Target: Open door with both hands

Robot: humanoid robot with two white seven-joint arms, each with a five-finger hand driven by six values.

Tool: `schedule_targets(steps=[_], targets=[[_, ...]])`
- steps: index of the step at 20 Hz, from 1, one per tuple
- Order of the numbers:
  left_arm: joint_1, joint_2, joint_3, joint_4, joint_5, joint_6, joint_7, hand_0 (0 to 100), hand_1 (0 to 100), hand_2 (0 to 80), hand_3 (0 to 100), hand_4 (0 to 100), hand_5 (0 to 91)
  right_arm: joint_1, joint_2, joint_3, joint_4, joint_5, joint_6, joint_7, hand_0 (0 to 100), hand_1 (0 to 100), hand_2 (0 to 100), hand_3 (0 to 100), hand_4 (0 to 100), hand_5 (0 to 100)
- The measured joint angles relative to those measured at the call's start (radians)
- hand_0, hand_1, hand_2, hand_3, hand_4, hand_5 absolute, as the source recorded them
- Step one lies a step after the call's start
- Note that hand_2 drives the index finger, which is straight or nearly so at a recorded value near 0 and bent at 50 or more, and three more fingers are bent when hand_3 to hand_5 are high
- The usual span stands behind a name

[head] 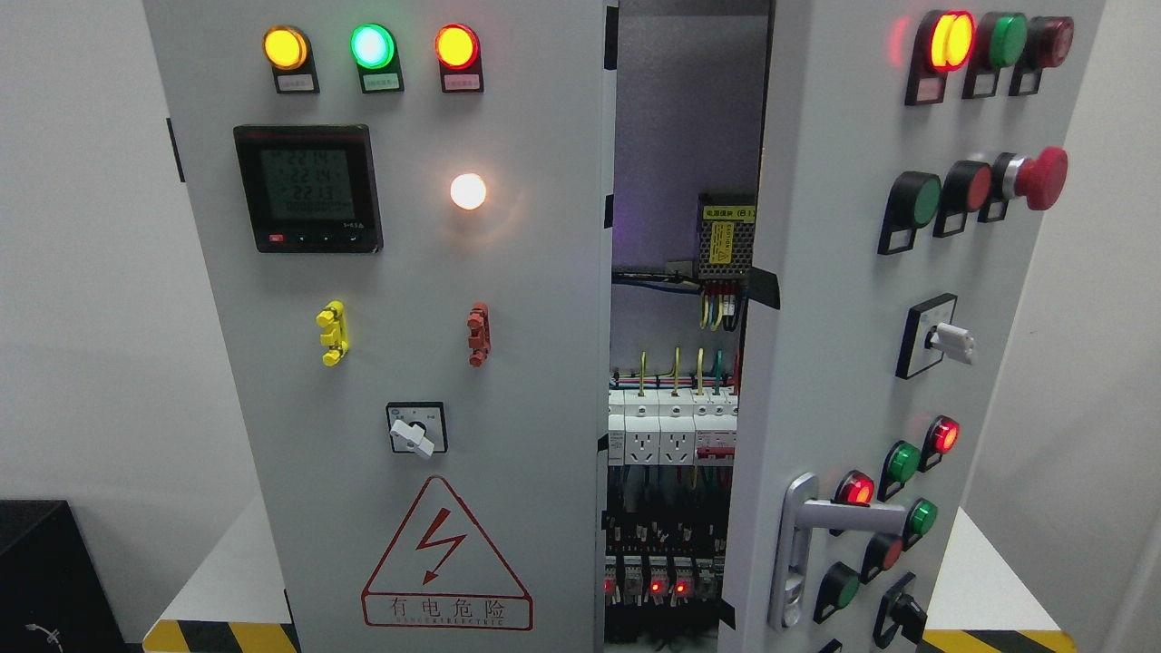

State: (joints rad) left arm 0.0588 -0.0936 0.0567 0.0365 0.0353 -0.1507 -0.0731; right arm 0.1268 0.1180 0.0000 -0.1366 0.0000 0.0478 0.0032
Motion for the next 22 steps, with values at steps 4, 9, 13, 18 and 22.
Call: schedule_targets(steps=[4,9,13,18,22], targets=[[-0.001,0.0,0.0,0.0,0.0,0.0,0.0,0,0,0.0,0,0,0.0,0.0,0.0,0.0,0.0,0.0,0.0,-0.001,0,0,0,0,0,0],[-0.006,0.0,0.0,-0.001,0.001,0.0,-0.002,0,0,0.0,0,0,0.0,0.0,0.0,0.0,0.0,0.0,0.0,-0.001,0,0,0,0,0,0],[0.006,0.027,-0.003,-0.05,0.003,0.002,-0.096,0,0,0.0,0,0,0.0,0.0,0.0,0.0,0.0,0.0,0.0,-0.001,0,0,0,0,0,0],[0.123,0.174,0.005,-0.294,0.162,0.001,-0.443,0,0,0.0,0,0,0.0,0.0,0.0,0.0,-0.002,0.0,0.0,-0.001,0,0,0,0,0,0],[0.256,0.414,0.056,-0.553,0.617,-0.006,-0.595,0,0,0.0,0,0,0.0,0.0,0.0,0.0,-0.003,0.0,0.0,-0.004,0,0,0,0,0,0]])
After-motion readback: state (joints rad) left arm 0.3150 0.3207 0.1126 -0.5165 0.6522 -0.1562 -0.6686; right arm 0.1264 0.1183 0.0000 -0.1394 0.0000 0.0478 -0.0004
